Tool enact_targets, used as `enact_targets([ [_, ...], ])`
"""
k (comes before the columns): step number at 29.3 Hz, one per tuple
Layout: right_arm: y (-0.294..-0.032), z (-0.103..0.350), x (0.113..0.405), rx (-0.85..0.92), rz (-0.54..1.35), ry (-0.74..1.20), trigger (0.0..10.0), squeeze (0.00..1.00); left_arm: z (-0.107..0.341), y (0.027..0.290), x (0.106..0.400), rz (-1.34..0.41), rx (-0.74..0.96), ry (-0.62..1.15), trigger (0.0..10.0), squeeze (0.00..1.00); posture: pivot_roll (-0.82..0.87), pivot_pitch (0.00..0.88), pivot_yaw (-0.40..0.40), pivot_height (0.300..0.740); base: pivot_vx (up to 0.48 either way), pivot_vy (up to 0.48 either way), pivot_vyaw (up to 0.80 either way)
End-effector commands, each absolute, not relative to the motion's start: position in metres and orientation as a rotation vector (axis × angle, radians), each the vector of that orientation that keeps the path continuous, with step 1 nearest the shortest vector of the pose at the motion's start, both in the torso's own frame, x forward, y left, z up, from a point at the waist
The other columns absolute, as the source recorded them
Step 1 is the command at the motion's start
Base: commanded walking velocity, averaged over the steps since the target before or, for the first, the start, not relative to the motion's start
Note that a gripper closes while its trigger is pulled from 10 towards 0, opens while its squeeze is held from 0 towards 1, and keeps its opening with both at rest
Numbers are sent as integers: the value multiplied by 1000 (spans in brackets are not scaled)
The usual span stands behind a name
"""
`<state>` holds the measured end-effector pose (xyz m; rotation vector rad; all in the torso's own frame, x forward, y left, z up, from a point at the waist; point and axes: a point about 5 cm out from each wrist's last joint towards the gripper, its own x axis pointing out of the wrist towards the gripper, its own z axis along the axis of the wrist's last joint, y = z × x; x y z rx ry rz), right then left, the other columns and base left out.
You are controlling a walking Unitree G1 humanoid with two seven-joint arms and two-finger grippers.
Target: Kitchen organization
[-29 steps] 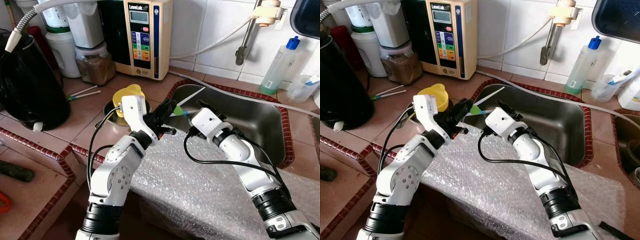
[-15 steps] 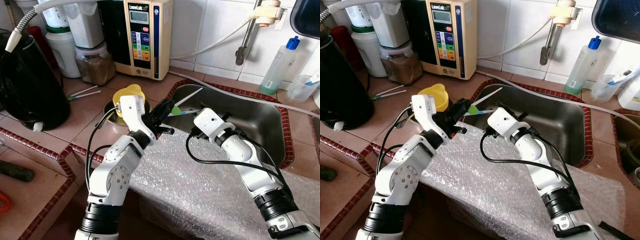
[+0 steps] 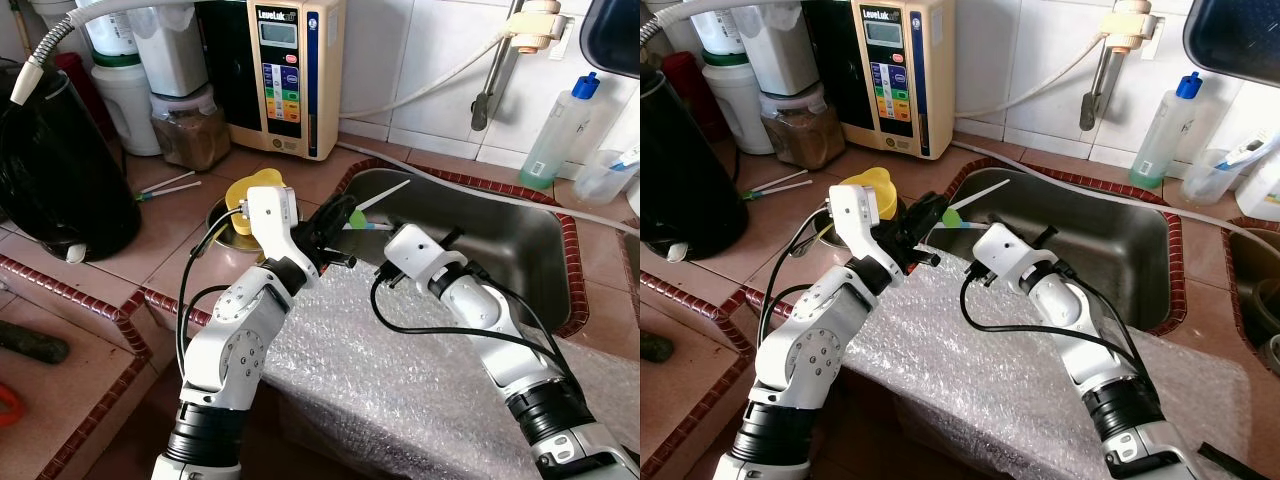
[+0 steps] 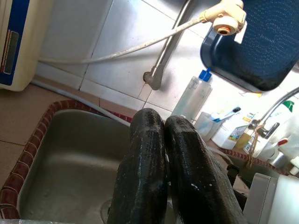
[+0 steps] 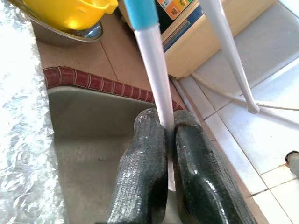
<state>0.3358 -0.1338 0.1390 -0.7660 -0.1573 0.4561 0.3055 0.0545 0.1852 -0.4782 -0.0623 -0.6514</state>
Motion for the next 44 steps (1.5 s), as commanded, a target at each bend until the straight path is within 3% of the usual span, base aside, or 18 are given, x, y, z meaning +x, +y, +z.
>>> enact_targets([
  [1,-135,153,340,-746,422,-217,0,0,174,58,307,-612,-463,-7,10000,1000,21,0,37,740,0,0,0],
  [22,-149,142,343,-782,396,-145,0,0,178,59,305,-606,-419,-30,10000,1000,22,0,34,740,0,0,0],
  [44,-194,120,361,-821,211,43,0,0,178,50,301,-680,-394,2,10000,1000,11,0,37,740,0,0,0],
])
